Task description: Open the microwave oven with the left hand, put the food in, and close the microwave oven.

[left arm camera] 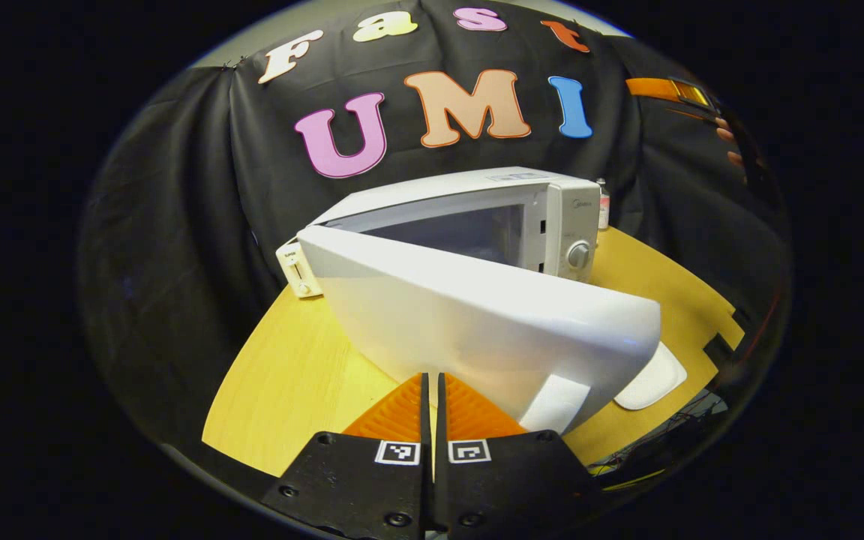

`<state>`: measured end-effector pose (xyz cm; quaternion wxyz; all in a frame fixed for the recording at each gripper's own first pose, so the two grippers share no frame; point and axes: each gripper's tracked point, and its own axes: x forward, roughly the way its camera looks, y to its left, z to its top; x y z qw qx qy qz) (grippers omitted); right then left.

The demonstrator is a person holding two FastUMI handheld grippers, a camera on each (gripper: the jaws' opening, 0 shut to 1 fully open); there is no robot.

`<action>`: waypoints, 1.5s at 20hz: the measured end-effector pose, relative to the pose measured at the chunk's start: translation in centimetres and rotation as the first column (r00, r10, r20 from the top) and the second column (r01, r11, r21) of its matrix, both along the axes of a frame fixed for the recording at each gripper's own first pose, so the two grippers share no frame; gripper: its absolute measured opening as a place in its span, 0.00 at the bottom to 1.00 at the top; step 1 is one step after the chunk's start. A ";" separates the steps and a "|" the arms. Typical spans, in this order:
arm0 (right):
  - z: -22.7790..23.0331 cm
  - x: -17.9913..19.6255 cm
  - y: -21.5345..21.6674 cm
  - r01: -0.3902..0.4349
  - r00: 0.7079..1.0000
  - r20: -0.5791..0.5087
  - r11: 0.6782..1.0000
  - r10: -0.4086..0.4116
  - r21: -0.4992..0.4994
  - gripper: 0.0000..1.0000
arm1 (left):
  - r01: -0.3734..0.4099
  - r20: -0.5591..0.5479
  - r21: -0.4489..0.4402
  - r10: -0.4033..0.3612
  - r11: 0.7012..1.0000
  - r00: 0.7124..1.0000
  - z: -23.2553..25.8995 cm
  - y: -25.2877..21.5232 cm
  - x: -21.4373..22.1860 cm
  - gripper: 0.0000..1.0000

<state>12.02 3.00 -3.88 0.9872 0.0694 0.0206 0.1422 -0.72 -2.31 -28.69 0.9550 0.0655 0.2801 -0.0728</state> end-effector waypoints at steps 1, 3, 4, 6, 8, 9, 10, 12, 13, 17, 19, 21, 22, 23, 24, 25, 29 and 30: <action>-0.1 0.2 -0.5 -0.011 1.000 0.001 1.000 0.011 0.008 0.90 | 0.000 0.014 0.005 0.000 1.000 1.000 0.1 -0.9 0.7 0.00; -0.4 0.8 -1.3 -0.035 0.999 0.006 0.999 0.035 0.006 0.91 | -0.006 0.043 0.031 0.005 1.000 0.999 0.3 -2.3 2.2 0.00; -0.9 1.3 -1.8 -0.042 0.999 0.004 0.999 0.042 -0.011 0.90 | -0.010 0.050 0.039 0.008 0.999 0.999 0.3 -2.8 2.8 0.00; -1.4 1.8 -3.0 -0.040 0.999 -0.011 0.999 0.040 -0.019 0.90 | -0.017 0.070 0.028 0.015 0.999 0.997 0.7 -4.3 4.3 0.00; -1.2 2.1 -4.1 -0.034 0.999 -0.008 0.999 0.034 -0.004 0.90 | -0.019 0.079 0.008 0.019 1.000 0.997 0.7 -5.7 5.8 0.00; -1.2 2.3 -4.6 -0.028 1.000 -0.003 1.000 0.028 -0.006 0.90 | -0.019 0.079 -0.001 0.019 1.000 0.997 0.6 -6.3 6.6 0.00; -1.2 2.8 -5.1 -0.024 1.000 -0.005 1.000 0.024 -0.010 0.90 | -0.019 0.076 -0.009 0.019 1.000 0.997 0.3 -6.9 7.3 0.00; -1.3 3.1 -5.8 -0.019 1.000 -0.011 1.000 0.019 -0.001 0.80 | -0.016 0.080 -0.028 0.018 0.999 0.997 0.2 -7.8 8.7 0.00; -1.1 3.3 -6.2 -0.019 1.000 -0.011 1.000 0.019 0.004 0.80 | -0.016 0.085 -0.037 0.019 0.999 0.996 0.2 -8.1 9.5 0.00; -1.2 4.3 -7.4 -0.014 1.000 -0.015 1.000 0.014 -0.006 0.80 | -0.021 0.095 -0.028 0.024 0.999 0.995 -0.4 -8.8 12.3 0.00; -0.9 4.8 -7.9 -0.005 1.000 -0.015 1.000 0.005 -0.006 0.80 | -0.010 0.094 -0.014 0.011 1.000 0.996 -0.7 -9.2 13.6 0.00; -0.9 5.2 -8.3 0.000 1.000 -0.019 1.000 0.000 -0.008 0.80 | 0.007 0.102 -0.015 -0.005 1.000 0.995 -0.5 -9.8 14.5 0.00; -0.9 5.4 -8.5 0.003 1.000 -0.018 1.000 -0.003 -0.009 0.80 | 0.011 0.102 -0.017 -0.009 1.000 0.995 -0.6 -10.0 15.0 0.00; -0.9 5.6 -8.6 0.007 1.000 -0.017 1.000 -0.007 -0.010 0.80 | 0.018 0.098 -0.024 -0.015 1.000 0.995 -0.8 -10.5 15.5 0.00; -0.9 5.8 -8.6 0.010 1.000 -0.017 1.000 -0.011 -0.010 0.80 | 0.024 0.099 -0.026 -0.021 0.999 0.995 -0.8 -10.9 15.7 0.00; -0.8 5.8 -8.5 0.010 1.000 -0.018 1.000 -0.010 -0.008 0.80 | 0.024 0.095 -0.025 -0.022 0.999 0.995 -0.9 -11.1 15.9 0.00; -0.3 5.9 -8.5 0.015 1.000 -0.005 1.000 -0.015 -0.011 0.80 | 0.021 0.095 -0.056 -0.015 0.998 0.995 -1.1 -11.3 15.7 0.00; -0.2 6.0 -8.6 0.017 1.000 -0.003 1.000 -0.017 -0.013 0.80 | 0.020 0.095 -0.057 -0.015 0.998 0.995 -1.2 -11.3 15.8 0.00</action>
